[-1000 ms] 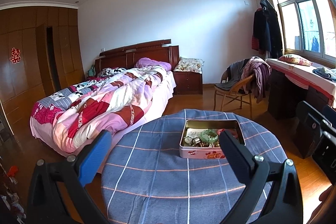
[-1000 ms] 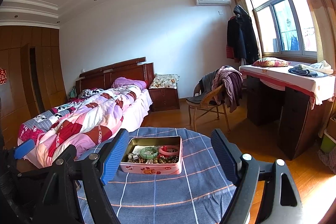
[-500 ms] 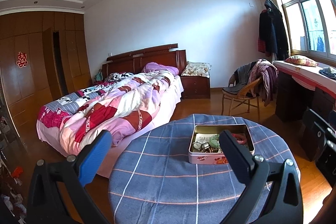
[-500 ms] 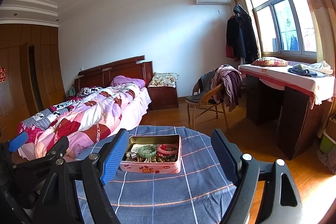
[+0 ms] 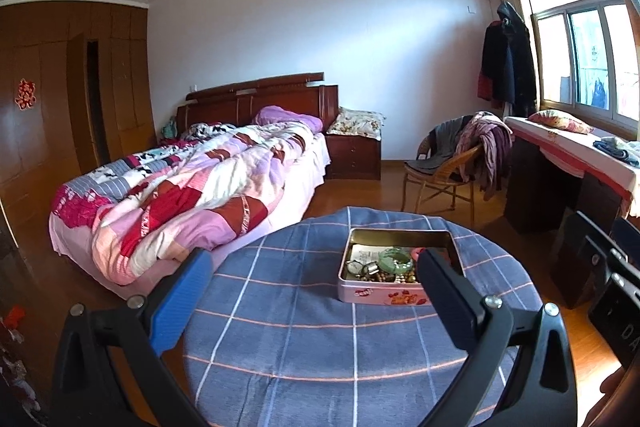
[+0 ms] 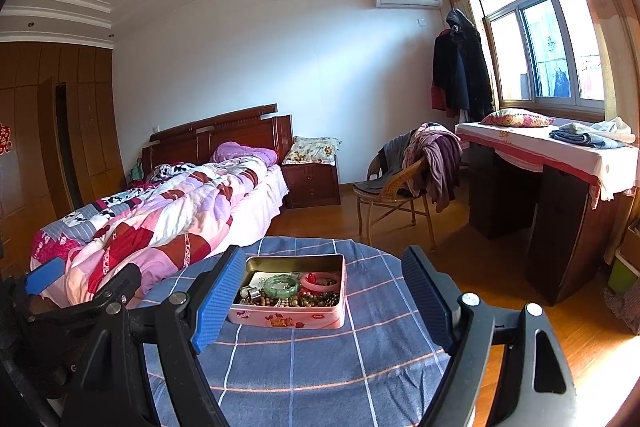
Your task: Organize jewelry
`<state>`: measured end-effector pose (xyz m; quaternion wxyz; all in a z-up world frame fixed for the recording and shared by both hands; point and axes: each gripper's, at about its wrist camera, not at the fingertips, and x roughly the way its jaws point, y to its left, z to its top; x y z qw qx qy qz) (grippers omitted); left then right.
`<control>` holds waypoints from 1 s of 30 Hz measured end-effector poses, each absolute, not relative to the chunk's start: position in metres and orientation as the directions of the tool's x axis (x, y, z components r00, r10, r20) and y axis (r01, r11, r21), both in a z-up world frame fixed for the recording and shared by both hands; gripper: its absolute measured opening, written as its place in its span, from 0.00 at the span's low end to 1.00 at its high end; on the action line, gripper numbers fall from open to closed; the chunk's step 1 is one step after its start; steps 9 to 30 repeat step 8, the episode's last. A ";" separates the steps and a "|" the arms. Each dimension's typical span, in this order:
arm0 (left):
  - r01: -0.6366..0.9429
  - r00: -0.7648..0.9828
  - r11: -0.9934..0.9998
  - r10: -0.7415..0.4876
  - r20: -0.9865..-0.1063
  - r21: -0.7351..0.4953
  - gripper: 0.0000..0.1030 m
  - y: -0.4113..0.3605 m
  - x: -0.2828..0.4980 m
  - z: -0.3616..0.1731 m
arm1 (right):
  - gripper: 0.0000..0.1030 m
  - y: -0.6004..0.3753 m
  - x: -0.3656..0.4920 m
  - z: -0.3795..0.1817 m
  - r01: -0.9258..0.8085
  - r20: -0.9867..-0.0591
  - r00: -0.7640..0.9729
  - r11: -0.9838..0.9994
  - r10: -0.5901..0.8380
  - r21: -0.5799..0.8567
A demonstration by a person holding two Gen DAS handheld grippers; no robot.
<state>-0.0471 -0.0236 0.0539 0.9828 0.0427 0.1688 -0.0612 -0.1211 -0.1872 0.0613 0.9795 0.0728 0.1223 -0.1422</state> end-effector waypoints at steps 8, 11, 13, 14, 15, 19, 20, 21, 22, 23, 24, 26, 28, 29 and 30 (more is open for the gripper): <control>0.135 0.921 0.990 -0.106 -0.375 0.050 1.00 -0.022 -0.038 0.052 | 0.78 -0.191 -0.115 0.055 0.303 -0.293 0.920 0.946 -0.259 0.114; 0.135 0.921 0.990 -0.106 -0.375 0.050 1.00 -0.022 -0.038 0.052 | 0.78 -0.191 -0.115 0.055 0.303 -0.293 0.920 0.946 -0.259 0.114; 0.135 0.921 0.990 -0.106 -0.375 0.050 1.00 -0.022 -0.038 0.052 | 0.78 -0.191 -0.115 0.055 0.303 -0.293 0.920 0.946 -0.259 0.114; 0.135 0.921 0.990 -0.106 -0.375 0.050 1.00 -0.022 -0.038 0.052 | 0.78 -0.191 -0.115 0.055 0.303 -0.293 0.920 0.946 -0.259 0.114; 0.135 0.921 0.990 -0.106 -0.375 0.050 1.00 -0.022 -0.038 0.052 | 0.78 -0.191 -0.115 0.055 0.303 -0.293 0.920 0.946 -0.259 0.114; 0.135 0.921 0.990 -0.106 -0.375 0.050 1.00 -0.022 -0.038 0.052 | 0.78 -0.191 -0.115 0.055 0.303 -0.293 0.920 0.946 -0.259 0.114; 0.135 0.921 0.990 -0.106 -0.375 0.050 1.00 -0.022 -0.038 0.052 | 0.78 -0.191 -0.115 0.055 0.303 -0.293 0.920 0.946 -0.259 0.114; 0.135 0.921 0.990 -0.106 -0.375 0.050 1.00 -0.022 -0.038 0.052 | 0.78 -0.191 -0.115 0.055 0.303 -0.293 0.920 0.946 -0.259 0.114; 0.135 0.921 0.990 -0.106 -0.375 0.050 1.00 -0.022 -0.038 0.052 | 0.78 -0.191 -0.115 0.055 0.303 -0.293 0.920 0.946 -0.259 0.114; 0.135 0.921 0.990 -0.106 -0.375 0.050 1.00 -0.022 -0.038 0.052 | 0.78 -0.191 -0.115 0.055 0.303 -0.293 0.920 0.946 -0.259 0.114; 0.135 0.921 0.990 -0.106 -0.375 0.050 1.00 -0.022 -0.038 0.052 | 0.78 -0.191 -0.115 0.055 0.303 -0.293 0.920 0.946 -0.259 0.114; 0.135 0.921 0.990 -0.106 -0.375 0.050 1.00 -0.022 -0.038 0.052 | 0.78 -0.191 -0.115 0.055 0.303 -0.293 0.920 0.946 -0.259 0.114; 0.135 0.921 0.990 -0.106 -0.375 0.050 1.00 -0.022 -0.038 0.052 | 0.78 -0.191 -0.115 0.055 0.303 -0.293 0.920 0.946 -0.259 0.114; 0.135 0.921 0.990 -0.106 -0.375 0.050 1.00 -0.022 -0.038 0.052 | 0.78 -0.191 -0.115 0.055 0.303 -0.293 0.920 0.946 -0.259 0.114; 0.135 0.921 0.990 -0.106 -0.375 0.050 1.00 -0.022 -0.038 0.052 | 0.78 -0.191 -0.115 0.055 0.303 -0.293 0.920 0.946 -0.259 0.114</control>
